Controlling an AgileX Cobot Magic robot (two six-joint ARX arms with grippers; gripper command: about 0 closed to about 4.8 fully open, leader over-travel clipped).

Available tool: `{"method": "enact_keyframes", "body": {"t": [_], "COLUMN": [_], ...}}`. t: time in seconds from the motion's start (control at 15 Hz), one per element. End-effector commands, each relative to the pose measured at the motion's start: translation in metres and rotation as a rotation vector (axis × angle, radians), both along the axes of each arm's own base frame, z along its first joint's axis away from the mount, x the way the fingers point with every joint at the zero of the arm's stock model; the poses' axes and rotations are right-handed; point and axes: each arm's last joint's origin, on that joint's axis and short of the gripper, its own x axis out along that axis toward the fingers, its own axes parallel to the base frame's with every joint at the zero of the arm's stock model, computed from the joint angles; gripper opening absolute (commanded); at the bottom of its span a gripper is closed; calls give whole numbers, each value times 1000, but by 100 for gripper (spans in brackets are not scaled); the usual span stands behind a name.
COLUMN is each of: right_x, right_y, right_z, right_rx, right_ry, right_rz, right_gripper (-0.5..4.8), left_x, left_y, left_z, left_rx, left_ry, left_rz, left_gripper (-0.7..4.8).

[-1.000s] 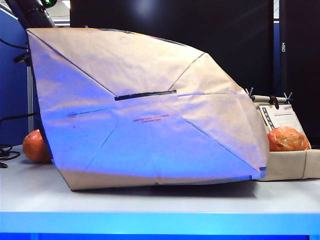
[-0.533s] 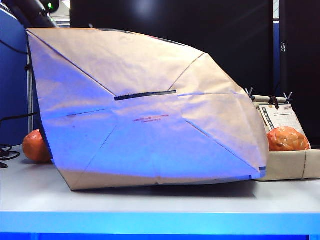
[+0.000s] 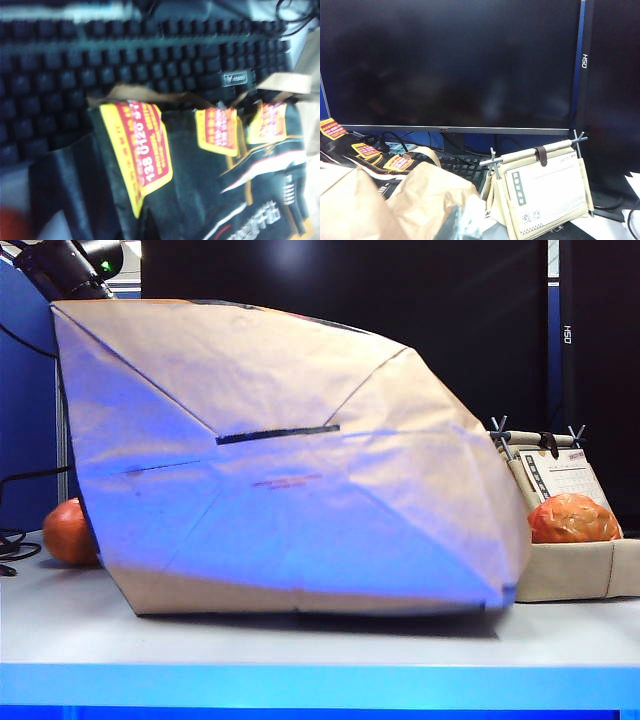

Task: Open the paper bag and put two oranges into the paper bag.

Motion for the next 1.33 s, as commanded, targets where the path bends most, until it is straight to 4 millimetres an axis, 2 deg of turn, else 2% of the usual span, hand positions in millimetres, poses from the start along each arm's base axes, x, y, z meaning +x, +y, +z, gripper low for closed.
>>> {"method": "enact_keyframes", "body": {"t": [0.07,0.47,0.73,1.13,1.33], "right_x": [-1,-1,-1,0,0], "right_y": [0,0,0,0,0], "right_z": [2,2,2,0,-3], "right_rx": [0,1,1,0,-1], "right_ry": [-17,-17,-17,4,36], "right_rz": [1,1,-2,-2,-2], "right_gripper": [-6,-6,-6,-6,-6], "left_x": [0,-2,-7,-14,-27], "left_y": [-5,-4,-3,-7,-17], "left_z": [12,60,94,106,130], "left_rx": [-90,-18,-38,-124,-139], "left_ry": [-94,-305,-415,-457,-587], "left_rz": [-144,-154,-160,-252,-290], "left_gripper": [-5,-5,-6,-6,-5]}}
